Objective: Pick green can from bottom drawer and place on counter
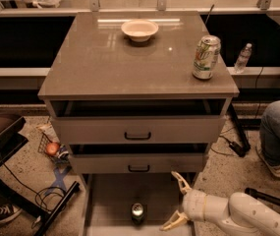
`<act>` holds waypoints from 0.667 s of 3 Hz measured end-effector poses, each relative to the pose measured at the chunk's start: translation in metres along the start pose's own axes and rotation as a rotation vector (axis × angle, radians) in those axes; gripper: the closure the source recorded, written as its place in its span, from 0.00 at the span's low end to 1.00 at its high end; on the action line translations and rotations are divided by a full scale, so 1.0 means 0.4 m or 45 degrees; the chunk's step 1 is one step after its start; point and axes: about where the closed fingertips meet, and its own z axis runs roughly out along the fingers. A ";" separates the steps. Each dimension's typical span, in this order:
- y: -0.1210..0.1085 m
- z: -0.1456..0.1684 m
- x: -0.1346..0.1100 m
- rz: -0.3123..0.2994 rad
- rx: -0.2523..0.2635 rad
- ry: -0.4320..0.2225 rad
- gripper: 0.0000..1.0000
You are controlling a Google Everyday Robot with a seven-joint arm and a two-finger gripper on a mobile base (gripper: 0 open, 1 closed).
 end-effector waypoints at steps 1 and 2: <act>0.001 0.001 0.000 0.001 -0.001 -0.001 0.00; 0.012 0.037 0.045 0.007 -0.019 0.012 0.00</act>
Offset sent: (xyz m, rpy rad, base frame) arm 0.0007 0.0099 -0.0328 -0.0053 0.0285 0.0074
